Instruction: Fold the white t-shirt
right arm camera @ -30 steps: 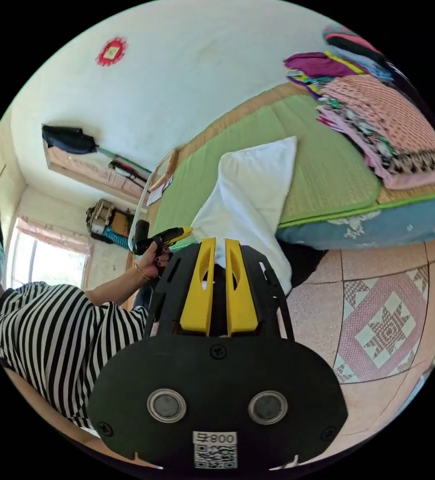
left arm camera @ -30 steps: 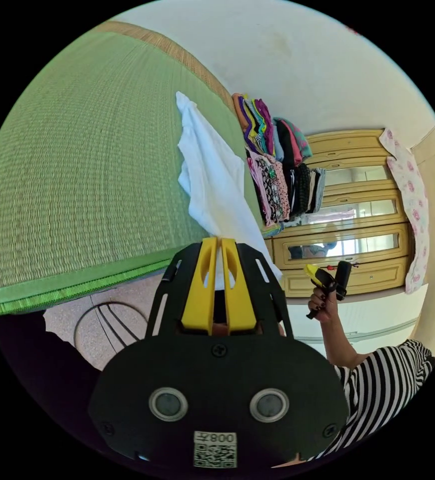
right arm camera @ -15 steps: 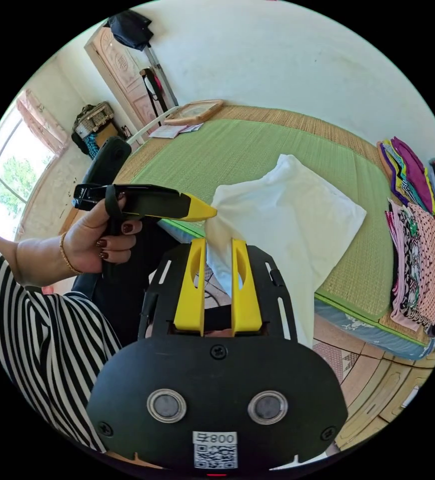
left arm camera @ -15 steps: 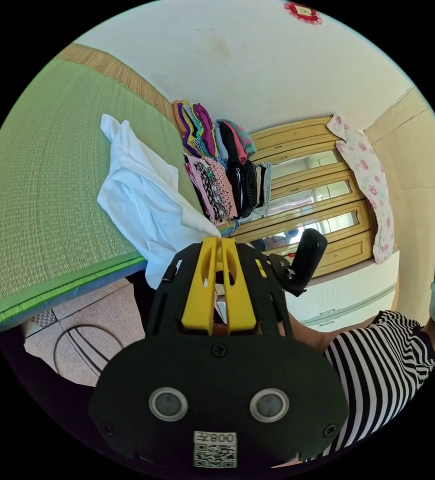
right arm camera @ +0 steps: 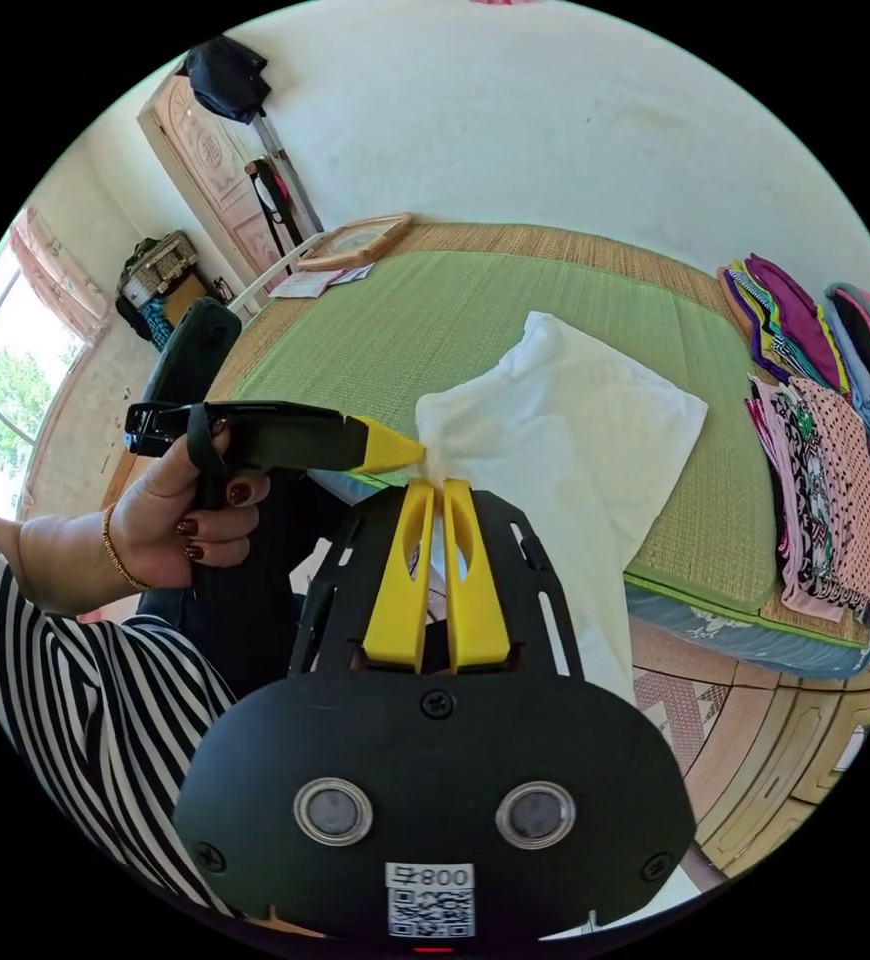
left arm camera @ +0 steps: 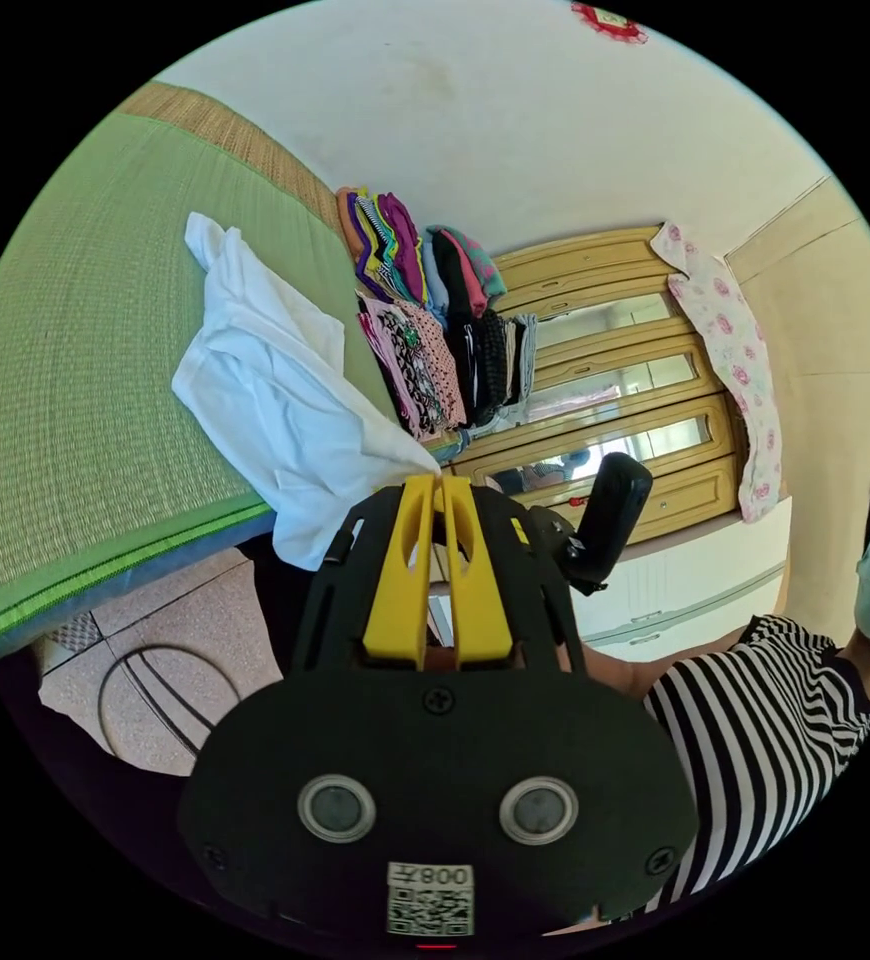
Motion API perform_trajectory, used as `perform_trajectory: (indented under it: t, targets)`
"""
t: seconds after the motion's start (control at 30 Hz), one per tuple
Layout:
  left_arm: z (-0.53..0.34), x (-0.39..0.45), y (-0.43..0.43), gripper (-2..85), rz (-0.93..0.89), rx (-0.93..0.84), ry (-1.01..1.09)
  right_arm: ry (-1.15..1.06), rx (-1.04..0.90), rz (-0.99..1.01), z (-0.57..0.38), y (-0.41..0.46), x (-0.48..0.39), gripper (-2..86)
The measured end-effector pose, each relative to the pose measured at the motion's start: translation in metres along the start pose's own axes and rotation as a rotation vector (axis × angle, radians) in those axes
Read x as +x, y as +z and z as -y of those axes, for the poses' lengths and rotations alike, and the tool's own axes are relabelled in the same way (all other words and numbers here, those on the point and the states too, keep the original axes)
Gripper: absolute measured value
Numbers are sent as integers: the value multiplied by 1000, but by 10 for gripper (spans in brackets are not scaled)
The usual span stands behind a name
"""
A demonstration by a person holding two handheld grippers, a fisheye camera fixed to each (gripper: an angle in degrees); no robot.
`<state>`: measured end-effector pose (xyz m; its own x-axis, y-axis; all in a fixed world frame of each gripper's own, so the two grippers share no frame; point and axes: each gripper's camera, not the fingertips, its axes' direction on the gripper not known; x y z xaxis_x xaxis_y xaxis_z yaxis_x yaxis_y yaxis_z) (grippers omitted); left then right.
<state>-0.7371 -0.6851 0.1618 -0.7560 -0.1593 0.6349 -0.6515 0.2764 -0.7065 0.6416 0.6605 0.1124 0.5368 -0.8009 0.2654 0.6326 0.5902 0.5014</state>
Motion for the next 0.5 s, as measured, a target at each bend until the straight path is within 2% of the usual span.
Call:
perform_trajectory:
  t: [0.17, 0.5]
  targets:
    - [16, -10, -17, 25, 23, 85, -20, 24, 24, 46, -18, -19, 8, 9]
    - [94, -85, 24, 93, 50, 54, -272, 3, 113, 49, -45, -75, 1, 6]
